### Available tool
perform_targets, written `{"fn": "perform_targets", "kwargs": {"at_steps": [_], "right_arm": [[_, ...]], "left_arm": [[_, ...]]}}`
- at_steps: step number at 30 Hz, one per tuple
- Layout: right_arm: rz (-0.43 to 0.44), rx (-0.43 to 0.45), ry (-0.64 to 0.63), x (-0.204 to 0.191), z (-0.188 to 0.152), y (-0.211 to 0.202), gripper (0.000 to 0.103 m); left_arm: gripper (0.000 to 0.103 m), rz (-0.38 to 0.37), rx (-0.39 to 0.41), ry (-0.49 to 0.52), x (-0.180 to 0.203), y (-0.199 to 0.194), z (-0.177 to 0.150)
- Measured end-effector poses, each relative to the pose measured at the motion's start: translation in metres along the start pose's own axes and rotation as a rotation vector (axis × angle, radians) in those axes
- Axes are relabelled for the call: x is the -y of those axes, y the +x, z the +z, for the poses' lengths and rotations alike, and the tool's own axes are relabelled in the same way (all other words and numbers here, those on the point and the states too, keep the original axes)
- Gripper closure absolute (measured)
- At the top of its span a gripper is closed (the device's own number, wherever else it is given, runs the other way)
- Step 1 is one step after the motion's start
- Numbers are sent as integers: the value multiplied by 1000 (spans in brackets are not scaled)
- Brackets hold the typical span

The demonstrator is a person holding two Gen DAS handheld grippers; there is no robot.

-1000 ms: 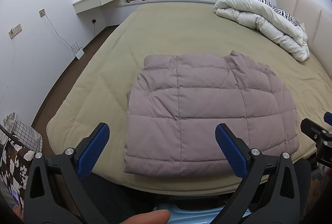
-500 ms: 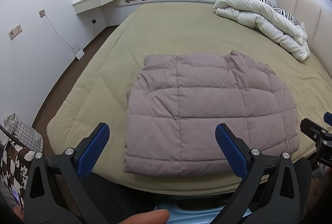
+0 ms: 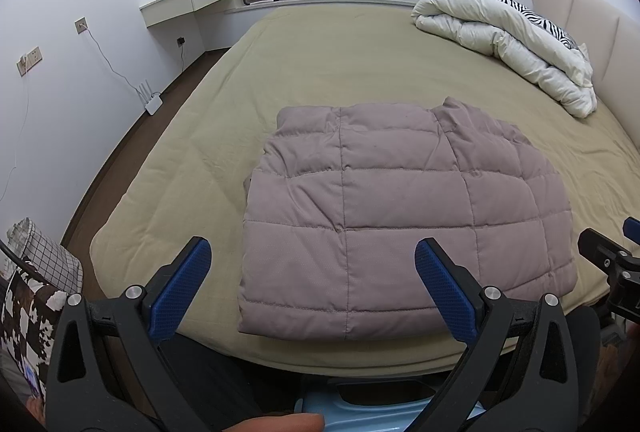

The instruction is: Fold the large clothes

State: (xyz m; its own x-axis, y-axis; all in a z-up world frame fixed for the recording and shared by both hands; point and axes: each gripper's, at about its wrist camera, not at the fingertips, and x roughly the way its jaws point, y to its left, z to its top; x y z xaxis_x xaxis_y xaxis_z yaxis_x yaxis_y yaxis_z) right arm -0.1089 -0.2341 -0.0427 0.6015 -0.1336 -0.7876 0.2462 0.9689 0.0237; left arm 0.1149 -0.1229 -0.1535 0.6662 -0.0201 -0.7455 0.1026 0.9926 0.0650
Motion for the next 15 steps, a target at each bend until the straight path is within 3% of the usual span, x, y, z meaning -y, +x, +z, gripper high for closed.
{"fn": "perform_targets", "kwargs": {"at_steps": [15], "right_arm": [[1,-1,0,0,0,0,0]], "left_arm": [[0,-1,0,0,0,0,0]]}}
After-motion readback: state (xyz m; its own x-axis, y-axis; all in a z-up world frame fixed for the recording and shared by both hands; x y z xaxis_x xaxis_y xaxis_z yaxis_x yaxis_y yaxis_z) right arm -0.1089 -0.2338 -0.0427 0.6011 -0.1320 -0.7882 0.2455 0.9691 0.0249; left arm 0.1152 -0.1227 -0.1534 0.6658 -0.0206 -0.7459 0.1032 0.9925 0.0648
